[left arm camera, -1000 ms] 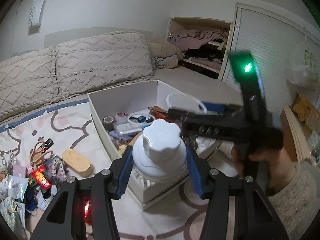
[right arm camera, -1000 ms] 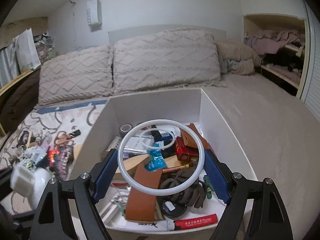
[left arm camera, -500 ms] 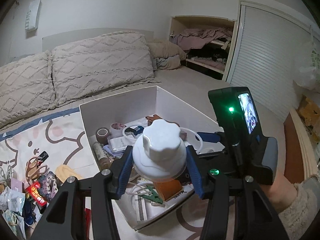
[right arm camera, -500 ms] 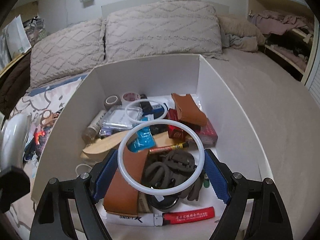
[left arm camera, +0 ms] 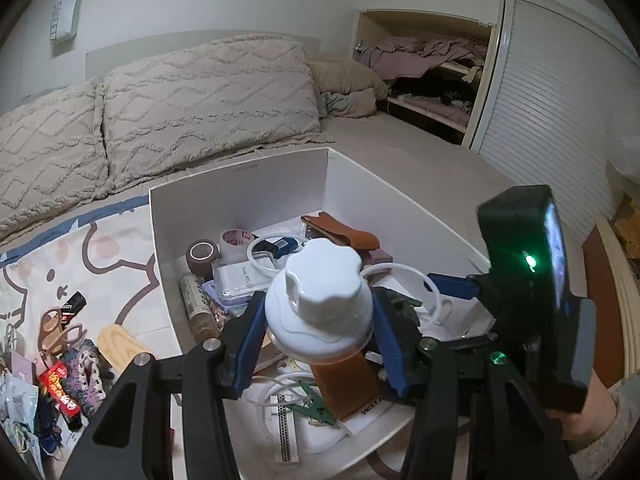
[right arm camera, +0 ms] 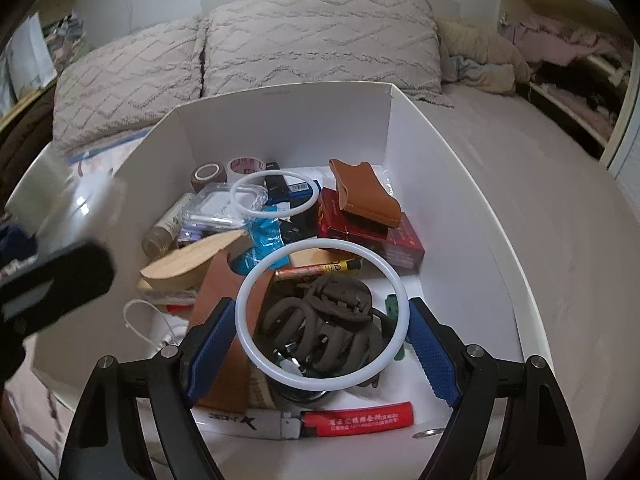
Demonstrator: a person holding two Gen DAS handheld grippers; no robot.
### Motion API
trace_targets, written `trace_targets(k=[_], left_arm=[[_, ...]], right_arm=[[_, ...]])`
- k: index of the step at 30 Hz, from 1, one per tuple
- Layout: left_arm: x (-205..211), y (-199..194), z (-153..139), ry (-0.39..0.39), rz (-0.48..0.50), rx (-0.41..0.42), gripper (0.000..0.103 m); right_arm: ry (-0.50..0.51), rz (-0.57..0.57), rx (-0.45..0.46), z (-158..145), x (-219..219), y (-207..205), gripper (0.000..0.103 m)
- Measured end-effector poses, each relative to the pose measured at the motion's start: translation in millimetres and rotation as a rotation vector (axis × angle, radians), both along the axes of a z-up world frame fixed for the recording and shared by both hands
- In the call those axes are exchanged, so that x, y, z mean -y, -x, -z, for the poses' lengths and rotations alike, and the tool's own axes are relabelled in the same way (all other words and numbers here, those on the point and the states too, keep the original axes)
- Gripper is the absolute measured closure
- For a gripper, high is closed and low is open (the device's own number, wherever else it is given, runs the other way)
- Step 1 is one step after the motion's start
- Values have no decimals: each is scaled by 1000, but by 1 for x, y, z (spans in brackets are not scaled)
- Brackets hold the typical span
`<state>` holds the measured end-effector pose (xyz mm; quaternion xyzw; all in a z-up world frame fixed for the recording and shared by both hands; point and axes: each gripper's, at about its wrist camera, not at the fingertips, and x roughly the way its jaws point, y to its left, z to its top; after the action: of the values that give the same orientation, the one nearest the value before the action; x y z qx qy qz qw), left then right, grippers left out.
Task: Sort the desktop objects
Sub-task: 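Lower the white ring into the shoebox with the right tool while the left tool holds the bottle above it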
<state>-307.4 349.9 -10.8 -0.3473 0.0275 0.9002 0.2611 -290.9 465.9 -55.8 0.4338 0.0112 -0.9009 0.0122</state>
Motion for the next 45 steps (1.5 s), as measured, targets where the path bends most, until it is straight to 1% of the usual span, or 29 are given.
trace_targets(k=[2, 5, 10, 13, 18, 23, 29, 37, 40, 41, 45], left_arm=[[-2, 2, 5, 16, -2, 5, 51], [-2, 7, 11, 35, -11, 18, 51], [-1, 15, 15, 41, -15, 54, 51], [-2, 17, 17, 60, -8, 62, 51], [-2, 20, 21, 73, 2, 100, 51], [0, 19, 25, 112, 16, 110, 51], [-2, 17, 29, 153, 41, 117, 51], [-6, 19, 35, 166, 67, 188, 51], [-6, 18, 35, 172, 72, 192, 50], [-6, 18, 35, 170, 70, 192, 48], [-5, 18, 34, 170, 59, 182, 48]], right_arm=[[-20, -11, -4, 2, 3, -2, 19], [-10, -18, -6, 3, 0, -3, 19], [-7, -22, 11, 5, 0, -2, 19], [-8, -25, 15, 5, 0, -3, 19], [-7, -25, 10, 6, 0, -5, 19], [-6, -25, -2, 6, 1, -5, 19], [-8, -26, 8, 7, 1, -6, 19], [-10, -31, 36, 9, 1, -5, 19], [-10, -29, 34, 9, 1, -5, 19], [-10, -27, 33, 9, 1, -5, 18], [-19, -12, 40, 10, 2, -4, 18]])
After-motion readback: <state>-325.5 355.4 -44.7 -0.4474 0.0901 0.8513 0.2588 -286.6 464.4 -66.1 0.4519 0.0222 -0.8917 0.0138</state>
